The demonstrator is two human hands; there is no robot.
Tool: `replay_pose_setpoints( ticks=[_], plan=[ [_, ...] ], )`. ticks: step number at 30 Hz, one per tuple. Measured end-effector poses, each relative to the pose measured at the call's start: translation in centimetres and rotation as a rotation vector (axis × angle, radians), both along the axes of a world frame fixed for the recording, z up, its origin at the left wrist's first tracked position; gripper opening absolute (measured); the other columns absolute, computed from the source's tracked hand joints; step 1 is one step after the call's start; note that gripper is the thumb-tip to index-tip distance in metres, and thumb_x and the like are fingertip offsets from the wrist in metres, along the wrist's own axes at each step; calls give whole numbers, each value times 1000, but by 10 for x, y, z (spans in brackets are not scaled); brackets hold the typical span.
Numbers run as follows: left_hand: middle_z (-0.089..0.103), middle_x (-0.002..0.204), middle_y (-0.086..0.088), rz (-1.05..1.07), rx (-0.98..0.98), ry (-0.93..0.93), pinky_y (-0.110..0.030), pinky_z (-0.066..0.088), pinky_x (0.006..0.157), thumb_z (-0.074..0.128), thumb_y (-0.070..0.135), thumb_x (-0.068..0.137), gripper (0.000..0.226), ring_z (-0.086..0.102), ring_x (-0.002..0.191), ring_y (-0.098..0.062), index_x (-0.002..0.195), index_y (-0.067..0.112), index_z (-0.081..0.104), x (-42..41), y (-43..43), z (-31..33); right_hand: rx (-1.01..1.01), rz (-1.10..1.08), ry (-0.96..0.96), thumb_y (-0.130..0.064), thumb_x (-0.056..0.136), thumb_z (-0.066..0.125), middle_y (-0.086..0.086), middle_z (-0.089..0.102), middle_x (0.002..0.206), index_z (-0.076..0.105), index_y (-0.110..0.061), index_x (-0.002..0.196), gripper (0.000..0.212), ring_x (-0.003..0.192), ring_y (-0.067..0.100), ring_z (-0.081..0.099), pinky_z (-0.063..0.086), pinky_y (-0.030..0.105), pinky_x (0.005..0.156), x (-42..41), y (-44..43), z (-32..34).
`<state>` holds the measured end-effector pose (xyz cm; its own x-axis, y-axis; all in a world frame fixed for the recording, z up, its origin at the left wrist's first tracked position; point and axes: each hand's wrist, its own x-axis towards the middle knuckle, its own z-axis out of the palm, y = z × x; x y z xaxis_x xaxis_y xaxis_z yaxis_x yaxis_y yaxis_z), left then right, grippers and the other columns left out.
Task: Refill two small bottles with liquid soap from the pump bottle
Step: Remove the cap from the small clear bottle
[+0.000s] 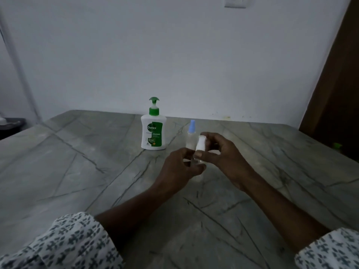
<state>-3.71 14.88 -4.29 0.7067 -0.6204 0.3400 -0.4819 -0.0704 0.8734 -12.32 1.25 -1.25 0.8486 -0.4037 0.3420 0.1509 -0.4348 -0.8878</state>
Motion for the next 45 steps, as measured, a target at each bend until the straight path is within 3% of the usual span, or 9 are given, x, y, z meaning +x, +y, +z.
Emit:
replay_pose_setpoints(
  ticks=[4, 11, 18, 27, 33, 35, 38, 41, 45],
  plan=[
    [70, 103, 6, -3, 9, 1, -26, 57, 79, 80, 27, 77, 34, 69, 90, -7, 106, 20, 65, -1, -1, 1, 100, -8, -78, -7, 89, 66, -6, 72, 97, 50, -23, 135, 51, 101, 14, 68, 51, 34, 94, 1, -5, 0],
    [70, 107, 6, -6, 27, -33, -29, 59, 81, 79, 29, 78, 38, 69, 91, -6, 112, 18, 65, 1, -3, 1, -3, -41, -36, -20, 79, 79, 1, 62, 106, 39, -27, 145, 77, 110, 15, 62, 46, 38, 104, 2, 0, -7],
    [69, 109, 4, 9, 18, -25, -35, 59, 82, 79, 27, 77, 40, 70, 92, -8, 113, 17, 64, 3, -4, 0, 49, -16, -71, -15, 86, 72, -2, 64, 121, 33, -27, 149, 75, 115, 8, 59, 46, 30, 100, 3, 7, -11],
    [70, 105, 6, -30, 17, 41, -28, 58, 81, 79, 23, 78, 37, 70, 89, -7, 111, 18, 65, 4, -6, 3, 176, -109, -332, -5, 90, 64, 10, 71, 114, 50, -15, 138, 52, 108, 18, 68, 53, 38, 97, 10, -2, 20],
    [69, 112, 2, -26, 29, 10, -38, 58, 86, 81, 29, 75, 55, 69, 96, -11, 124, 18, 60, 5, -9, 1, 288, -125, -587, -1, 86, 68, 6, 76, 91, 64, -5, 115, 30, 87, 24, 73, 59, 32, 81, -3, -29, 70],
    [70, 109, 3, -12, 18, 6, -39, 58, 85, 83, 31, 72, 55, 70, 94, -10, 121, 19, 61, 7, -10, 0, 291, -213, -511, 0, 83, 71, 4, 74, 80, 69, -10, 96, 17, 70, 21, 72, 60, 35, 75, -2, -42, 71],
    [71, 105, 5, 9, 18, -5, -39, 59, 84, 84, 33, 71, 49, 70, 91, -9, 114, 21, 65, 7, -10, -1, 136, -357, -78, -3, 76, 79, 18, 73, 81, 70, -7, 86, 14, 62, 24, 69, 61, 43, 72, 6, -54, 40],
    [71, 104, 6, 20, 27, -15, -38, 59, 84, 84, 35, 70, 50, 70, 90, -8, 114, 22, 65, 6, -11, 0, -242, -359, 306, -11, 75, 81, 17, 74, 76, 75, -1, 93, 22, 69, 28, 73, 62, 41, 72, 11, -60, 8],
    [71, 103, 9, 29, 25, -16, -35, 59, 84, 85, 34, 70, 48, 70, 89, -5, 113, 24, 64, 5, -11, 2, -700, -279, 453, -18, 80, 76, 9, 73, 109, 74, -12, 112, 33, 96, 24, 68, 54, 36, 85, 20, -64, 3]
  ],
)
